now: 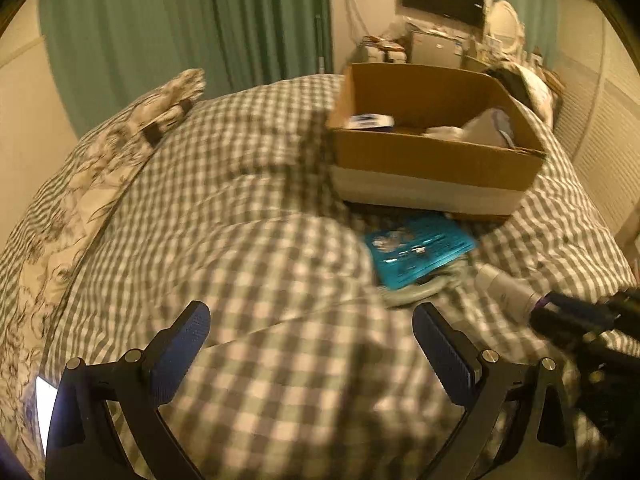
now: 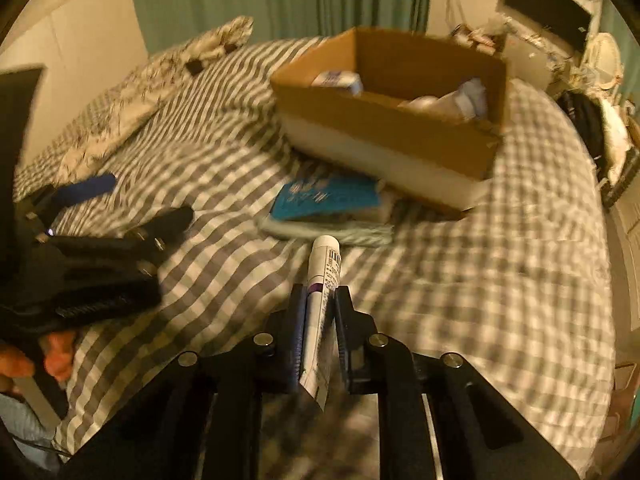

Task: Organize objects
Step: 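Grasp the white tube with the right gripper, then grasp the teal blister card with the left gripper while the right holds the tube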

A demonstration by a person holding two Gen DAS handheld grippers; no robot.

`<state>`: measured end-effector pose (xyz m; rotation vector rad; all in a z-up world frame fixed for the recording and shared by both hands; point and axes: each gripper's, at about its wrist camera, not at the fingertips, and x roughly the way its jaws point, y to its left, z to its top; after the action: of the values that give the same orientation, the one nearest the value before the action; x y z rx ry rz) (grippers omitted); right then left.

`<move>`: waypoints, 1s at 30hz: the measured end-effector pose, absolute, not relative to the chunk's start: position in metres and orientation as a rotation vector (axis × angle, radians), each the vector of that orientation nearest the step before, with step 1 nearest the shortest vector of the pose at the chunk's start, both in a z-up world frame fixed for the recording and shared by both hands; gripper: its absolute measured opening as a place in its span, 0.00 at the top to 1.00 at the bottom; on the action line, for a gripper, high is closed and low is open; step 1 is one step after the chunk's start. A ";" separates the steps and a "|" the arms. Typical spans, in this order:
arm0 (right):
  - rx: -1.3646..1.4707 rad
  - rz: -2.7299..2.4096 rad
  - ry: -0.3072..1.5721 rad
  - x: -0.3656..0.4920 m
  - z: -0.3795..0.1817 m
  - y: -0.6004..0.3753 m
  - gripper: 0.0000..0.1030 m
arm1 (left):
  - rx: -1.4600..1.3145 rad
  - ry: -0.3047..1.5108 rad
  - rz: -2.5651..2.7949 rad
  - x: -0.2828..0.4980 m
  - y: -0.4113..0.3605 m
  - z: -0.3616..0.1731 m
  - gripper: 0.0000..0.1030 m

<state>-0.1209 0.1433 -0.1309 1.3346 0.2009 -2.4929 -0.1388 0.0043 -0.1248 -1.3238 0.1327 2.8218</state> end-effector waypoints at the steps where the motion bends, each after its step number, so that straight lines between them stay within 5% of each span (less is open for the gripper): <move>1: 1.320 -2.509 0.197 -0.118 -0.123 0.150 0.87 | -1.319 0.141 2.811 -0.140 0.009 -0.125 0.00; 8: 1.224 -2.672 0.164 -0.116 -0.086 0.196 0.87 | -1.321 0.173 2.741 -0.167 0.048 -0.132 0.00; 21: 1.258 -2.660 0.043 -0.143 -0.115 0.221 0.87 | -1.397 0.377 2.658 -0.210 0.107 -0.188 0.06; 27: 1.292 -2.632 0.012 -0.146 -0.128 0.224 0.87 | -1.399 0.342 2.652 -0.226 0.107 -0.192 0.30; 30: 1.296 -2.629 0.007 -0.143 -0.130 0.224 0.87 | -1.380 0.337 2.640 -0.225 0.105 -0.191 0.65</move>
<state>-0.1429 0.2241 -0.1298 1.2957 0.0073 -2.6291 -0.2253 0.1047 -0.1905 -1.3800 0.3371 2.6400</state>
